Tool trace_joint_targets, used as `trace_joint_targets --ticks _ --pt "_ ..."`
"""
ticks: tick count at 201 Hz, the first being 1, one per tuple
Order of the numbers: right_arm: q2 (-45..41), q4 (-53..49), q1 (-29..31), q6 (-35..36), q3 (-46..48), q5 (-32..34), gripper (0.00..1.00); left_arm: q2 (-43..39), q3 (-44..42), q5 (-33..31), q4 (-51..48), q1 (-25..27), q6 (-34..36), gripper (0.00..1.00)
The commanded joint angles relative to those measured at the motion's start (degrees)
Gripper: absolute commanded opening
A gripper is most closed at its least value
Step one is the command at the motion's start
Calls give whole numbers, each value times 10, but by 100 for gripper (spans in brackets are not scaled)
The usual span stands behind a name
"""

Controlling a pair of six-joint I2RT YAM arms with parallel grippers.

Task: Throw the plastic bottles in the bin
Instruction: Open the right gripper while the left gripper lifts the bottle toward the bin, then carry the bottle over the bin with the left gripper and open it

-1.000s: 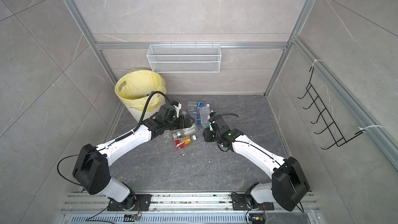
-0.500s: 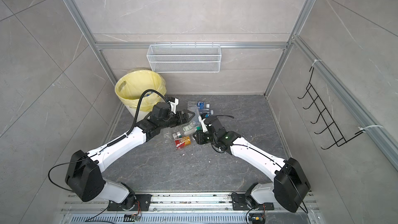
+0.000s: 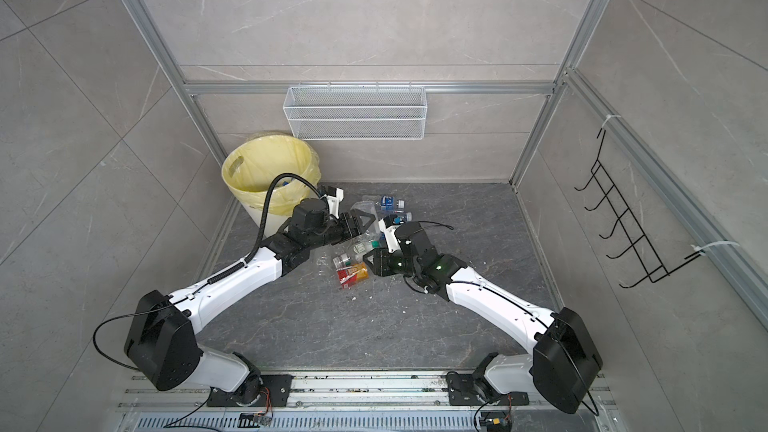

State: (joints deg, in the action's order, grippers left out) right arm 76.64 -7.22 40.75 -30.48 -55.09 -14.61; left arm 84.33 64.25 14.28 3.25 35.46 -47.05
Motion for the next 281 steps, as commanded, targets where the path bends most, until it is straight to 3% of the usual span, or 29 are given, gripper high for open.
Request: trace_joint_targets --ticks 1,36,64,133,158,198,234,281 --pt "2 28 6 -9 1 -20 35 -20 0 13 41 -2 -6 73" --pt "7 26 8 -9 -4 -23 37 -30 -2 4 35 -2 3 63" --pt "5 11 10 -4 -7 -8 45 -44 -2 -8 21 -4 20 54" --pt "-34 -41 20 17 -41 64 99 -77 90 -131 -157 -26 125 54" --pt "-24 -84 44 35 -94 135 100 -85 126 -163 -191 -37 173 54" --pt "12 -116 94 56 -179 224 100 -77 226 -282 -274 -52 262 54" --pt "37 -120 131 68 -227 254 100 -70 336 -378 -299 -73 352 54" --pt "54 -122 148 70 -244 263 100 -50 451 -394 -298 -114 425 54"
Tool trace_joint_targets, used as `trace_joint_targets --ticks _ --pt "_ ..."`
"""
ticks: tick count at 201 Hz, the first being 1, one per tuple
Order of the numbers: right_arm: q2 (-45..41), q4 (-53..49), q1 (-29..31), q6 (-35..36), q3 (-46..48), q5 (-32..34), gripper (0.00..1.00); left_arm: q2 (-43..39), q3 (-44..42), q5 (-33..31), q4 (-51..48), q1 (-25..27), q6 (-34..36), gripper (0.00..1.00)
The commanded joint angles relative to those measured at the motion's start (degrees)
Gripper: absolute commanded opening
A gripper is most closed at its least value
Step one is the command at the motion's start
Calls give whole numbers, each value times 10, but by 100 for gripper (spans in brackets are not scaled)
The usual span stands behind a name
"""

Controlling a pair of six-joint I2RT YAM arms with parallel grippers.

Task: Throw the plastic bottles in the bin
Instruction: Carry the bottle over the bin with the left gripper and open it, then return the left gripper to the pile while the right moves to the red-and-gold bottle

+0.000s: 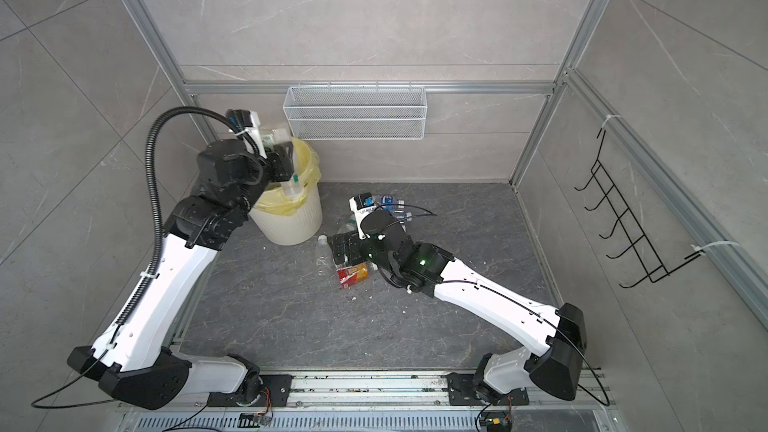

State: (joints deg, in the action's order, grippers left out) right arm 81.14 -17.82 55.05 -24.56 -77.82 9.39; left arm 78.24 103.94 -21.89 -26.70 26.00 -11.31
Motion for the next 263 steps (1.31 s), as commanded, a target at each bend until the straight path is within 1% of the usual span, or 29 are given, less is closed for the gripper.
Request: trace_joint_targets --ticks 1,19,34,42,46,58,66,69,74,80,90,104,125,147,165,201,227,243,263 --pt "9 -16 5 11 -16 23 100 12 57 -32 1 -21 68 54" --pt "13 -16 6 8 -13 23 100 42 97 -5 -17 -59 64 54" --pt "17 -16 8 2 -11 19 100 88 133 38 -42 -119 33 54" --pt "19 -15 8 0 -10 17 100 128 171 58 -75 -151 9 56" --pt "19 -15 9 -2 -11 16 100 149 194 67 -96 -163 0 58" --pt "19 -15 12 -5 -8 14 100 207 266 82 -165 -185 -19 71" --pt "18 -15 15 -7 -5 14 100 229 294 88 -190 -187 -25 82" --pt "17 -15 15 -8 -3 15 100 233 298 92 -193 -187 -28 87" --pt "15 -15 15 -9 2 15 100 233 296 102 -192 -187 -29 96" --pt "14 -14 16 -10 4 16 100 228 282 114 -182 -187 -32 100" --pt "11 -14 16 -11 11 18 100 212 248 134 -156 -187 -39 100" --pt "11 -16 16 -12 15 20 100 190 206 144 -129 -187 -46 100" --pt "11 -18 16 -14 22 27 100 165 171 157 -120 -187 -49 100" --pt "7 -17 16 -26 37 46 100 132 117 198 -97 -185 -60 100" --pt "7 -22 16 -34 43 59 100 106 75 223 -73 -174 -67 100" --pt "1 -54 15 -55 54 108 100 75 22 220 -65 -113 -49 100" --pt "-13 -78 10 -85 80 144 100 43 -23 195 -56 -43 -22 100" --pt "-28 -85 -1 -110 103 145 100 23 -56 173 -48 1 -7 100" --pt "-35 -112 -14 -142 120 148 100 -3 -108 167 -41 38 -19 100"
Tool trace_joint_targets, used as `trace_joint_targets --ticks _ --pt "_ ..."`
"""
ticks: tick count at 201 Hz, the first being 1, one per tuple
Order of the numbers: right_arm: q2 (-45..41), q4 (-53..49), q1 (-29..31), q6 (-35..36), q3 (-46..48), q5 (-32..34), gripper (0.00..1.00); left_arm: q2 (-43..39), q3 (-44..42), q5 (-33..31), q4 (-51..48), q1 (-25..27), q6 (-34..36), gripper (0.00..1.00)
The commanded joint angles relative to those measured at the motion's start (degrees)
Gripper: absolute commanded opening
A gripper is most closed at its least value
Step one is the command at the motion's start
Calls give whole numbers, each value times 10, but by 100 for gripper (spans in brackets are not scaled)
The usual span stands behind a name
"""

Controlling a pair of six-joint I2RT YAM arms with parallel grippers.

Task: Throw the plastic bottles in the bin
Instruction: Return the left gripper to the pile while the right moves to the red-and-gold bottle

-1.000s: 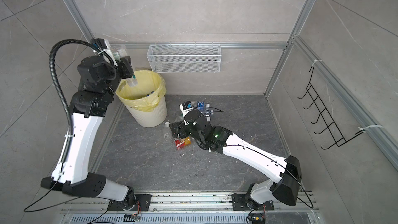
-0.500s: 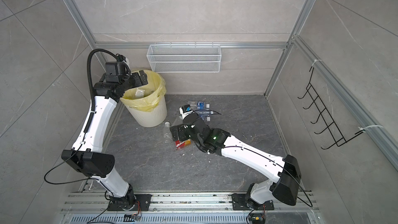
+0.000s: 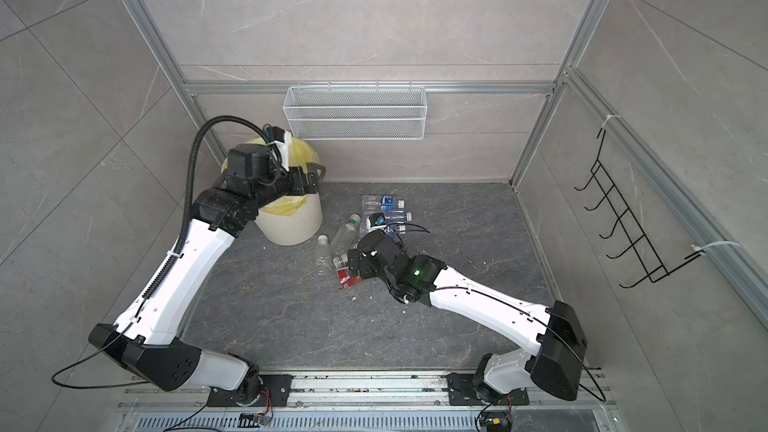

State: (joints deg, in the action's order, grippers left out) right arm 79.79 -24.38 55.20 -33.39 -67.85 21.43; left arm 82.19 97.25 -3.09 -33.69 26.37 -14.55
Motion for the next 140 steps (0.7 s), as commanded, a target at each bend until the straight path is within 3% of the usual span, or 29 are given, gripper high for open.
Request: trace_joint_targets --ticks 1,32,113,140 --pt "-22 -48 -17 -54 22 27 100 -44 -45 -21 30 36 13 100" --pt "-28 -66 -36 -99 54 14 100 -75 -127 -29 40 87 17 100" --pt "22 -22 -49 -210 117 -67 100 -128 -304 0 86 114 -3 100" --pt "45 -9 -33 -232 123 -68 100 -138 -328 0 111 120 1 100"
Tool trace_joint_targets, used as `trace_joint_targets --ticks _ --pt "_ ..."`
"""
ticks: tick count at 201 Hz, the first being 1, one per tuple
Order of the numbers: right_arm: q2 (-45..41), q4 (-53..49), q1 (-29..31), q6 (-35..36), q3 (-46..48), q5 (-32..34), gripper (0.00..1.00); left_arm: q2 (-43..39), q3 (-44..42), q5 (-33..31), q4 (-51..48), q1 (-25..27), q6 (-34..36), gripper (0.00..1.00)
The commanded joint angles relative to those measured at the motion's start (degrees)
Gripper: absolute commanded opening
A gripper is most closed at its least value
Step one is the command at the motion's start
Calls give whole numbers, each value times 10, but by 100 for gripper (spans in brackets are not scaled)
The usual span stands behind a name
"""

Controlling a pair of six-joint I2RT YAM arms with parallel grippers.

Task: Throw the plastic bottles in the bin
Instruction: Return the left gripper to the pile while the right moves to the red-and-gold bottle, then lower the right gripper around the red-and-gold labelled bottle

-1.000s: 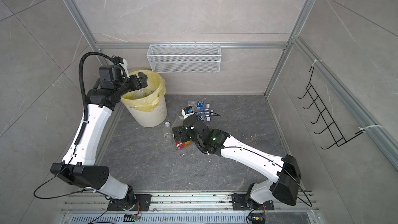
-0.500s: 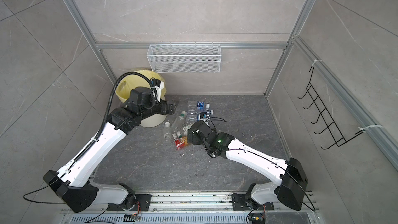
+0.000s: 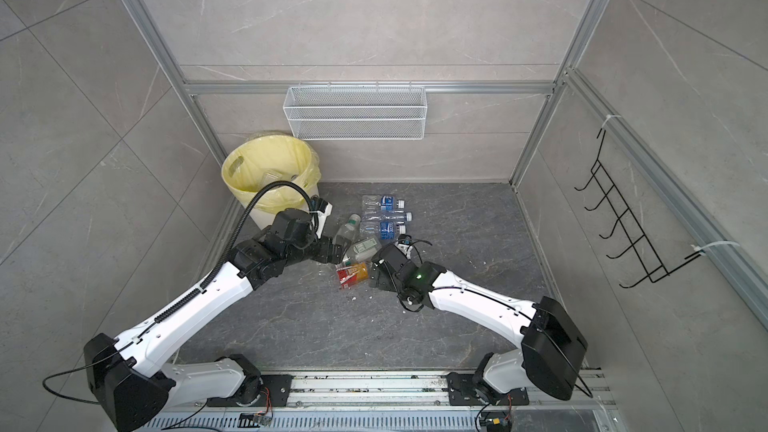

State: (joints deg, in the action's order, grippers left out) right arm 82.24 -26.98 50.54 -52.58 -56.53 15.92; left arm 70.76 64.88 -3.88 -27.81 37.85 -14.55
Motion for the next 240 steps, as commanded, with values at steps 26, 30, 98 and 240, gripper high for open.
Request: trace_joint_targets --ticks 26,30,98,240 --pt "53 13 35 -34 -10 0 100 -14 -12 5 47 6 -24 100" --pt "59 9 38 -32 -16 3 100 -11 -11 0 43 7 -30 100" --pt "106 44 54 -31 -31 8 100 32 -3 -32 12 10 -88 100" --pt "279 97 53 -17 -147 1 100 -10 -32 -115 12 -8 -139 100"
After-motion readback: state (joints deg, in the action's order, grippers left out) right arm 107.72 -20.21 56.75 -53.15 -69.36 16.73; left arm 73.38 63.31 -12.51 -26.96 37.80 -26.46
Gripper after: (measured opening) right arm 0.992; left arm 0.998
